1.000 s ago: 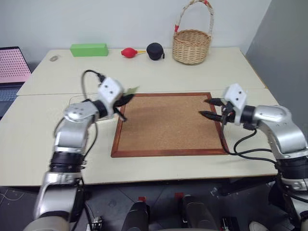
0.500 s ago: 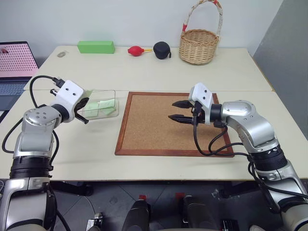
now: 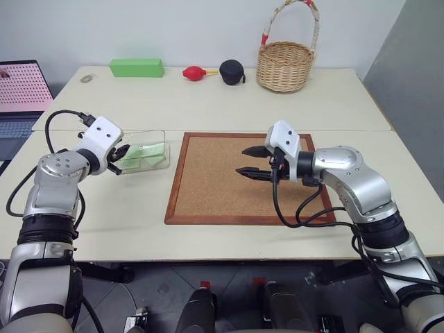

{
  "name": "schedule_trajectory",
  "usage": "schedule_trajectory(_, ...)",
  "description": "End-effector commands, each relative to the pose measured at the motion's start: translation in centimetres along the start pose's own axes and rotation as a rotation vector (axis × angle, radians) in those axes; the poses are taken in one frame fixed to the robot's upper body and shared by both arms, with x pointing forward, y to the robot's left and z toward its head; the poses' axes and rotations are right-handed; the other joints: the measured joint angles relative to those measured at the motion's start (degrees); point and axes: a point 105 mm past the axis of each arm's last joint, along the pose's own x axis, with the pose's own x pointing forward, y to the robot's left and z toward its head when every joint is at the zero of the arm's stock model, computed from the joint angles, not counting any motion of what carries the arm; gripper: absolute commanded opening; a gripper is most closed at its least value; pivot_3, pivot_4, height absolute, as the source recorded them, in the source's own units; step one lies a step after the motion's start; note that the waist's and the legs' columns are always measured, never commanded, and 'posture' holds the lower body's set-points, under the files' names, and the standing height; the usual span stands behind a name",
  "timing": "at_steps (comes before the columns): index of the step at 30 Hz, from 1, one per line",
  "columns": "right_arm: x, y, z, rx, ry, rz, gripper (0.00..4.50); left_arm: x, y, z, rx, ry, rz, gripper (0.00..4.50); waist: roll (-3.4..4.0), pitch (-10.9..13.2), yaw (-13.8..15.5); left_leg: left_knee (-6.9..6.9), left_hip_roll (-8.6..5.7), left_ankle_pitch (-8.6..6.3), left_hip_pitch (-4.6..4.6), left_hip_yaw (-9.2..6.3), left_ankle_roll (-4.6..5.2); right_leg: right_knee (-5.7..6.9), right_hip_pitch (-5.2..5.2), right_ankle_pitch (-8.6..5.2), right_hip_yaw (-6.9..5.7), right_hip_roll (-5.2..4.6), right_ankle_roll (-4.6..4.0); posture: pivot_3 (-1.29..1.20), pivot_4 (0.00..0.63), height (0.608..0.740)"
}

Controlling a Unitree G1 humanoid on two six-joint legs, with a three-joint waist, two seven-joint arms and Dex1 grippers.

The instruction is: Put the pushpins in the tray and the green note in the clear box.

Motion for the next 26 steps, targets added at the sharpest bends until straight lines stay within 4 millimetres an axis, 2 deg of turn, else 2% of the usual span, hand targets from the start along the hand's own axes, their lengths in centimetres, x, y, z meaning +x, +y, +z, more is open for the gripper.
schedule_trajectory(1,-0.2,0.1,1.8,-0.048,-0.048,-0.004,2.53,-0.5,0.5,1.4,0.025,-0.045,0.009,2.35,0.0,0.0,0.0,0.0,0.0,0.0,0.0,0.0,0.0,0.0,0.0,0.0,0.0,0.0,0.0,0.0,0.15,0.74)
schedule_trajectory(5,-0.6,-0.2,1.7,-0.048,-0.051,-0.021,2.53,-0.9,0.2,3.3,-0.007,-0.14,-0.006,3.15,0.0,0.0,0.0,0.0,0.0,0.0,-0.03,0.0,0.0,0.0,-0.02,0.0,0.0,0.0,0.0,0.0,0.15,0.74)
schedule_trajectory(9,-1.8,-0.9,1.2,-0.046,-0.072,-0.106,2.53,-2.1,-1.4,6.5,-0.061,-0.316,-0.051,3.15,-0.01,0.0,0.1,0.01,-0.01,0.0,-0.09,-0.02,0.0,-0.02,-0.05,0.0,0.0,-0.03,0.0,0.0,0.15,0.74)
schedule_trajectory(12,-3.4,-1.9,0.1,-0.04,-0.097,-0.268,2.53,-3.3,-4.2,9.1,-0.141,-0.436,-0.125,3.15,-0.03,0.0,0.2,0.01,-0.02,0.0,-0.15,-0.02,-0.01,-0.03,-0.08,0.01,0.0,-0.06,-0.01,0.0,0.15,0.74)
schedule_trajectory(14,-4.1,-1.9,-0.8,-0.038,-0.1,-0.33,2.53,-4.1,-6.2,10.3,-0.151,-0.485,-0.162,3.15,-0.04,0.0,0.2,0.01,-0.03,0.0,-0.17,-0.01,-0.01,-0.05,-0.08,0.01,0.02,-0.08,-0.01,0.0,0.15,0.74)
schedule_trajectory(16,-5.0,-1.8,-1.9,-0.012,-0.113,-0.402,2.53,-4.5,-8.0,10.8,-0.192,-0.51,-0.195,3.15,-0.04,0.0,0.1,0.02,-0.04,0.0,-0.17,0.04,-0.01,-0.03,-0.12,0.02,0.07,-0.09,0.0,0.0,0.15,0.74)
schedule_trajectory(20,-6.6,-1.6,-4.1,0.088,-0.158,-0.547,2.53,-4.6,-11.5,10.5,-0.229,-0.512,-0.242,3.15,-0.04,0.0,0.0,0.02,0.01,0.0,-0.01,0.08,-0.01,0.05,-0.02,0.01,0.11,-0.03,0.0,0.0,0.15,0.74)
schedule_trajectory(26,-7.4,-1.7,-6.1,0.161,-0.16,-0.643,2.53,-4.5,-13.4,10.0,-0.312,-0.517,-0.276,3.15,-0.05,0.0,-0.1,0.08,0.03,0.01,0.32,0.19,0.01,0.21,0.16,0.05,0.2,0.03,-0.03,0.0,0.15,0.74)
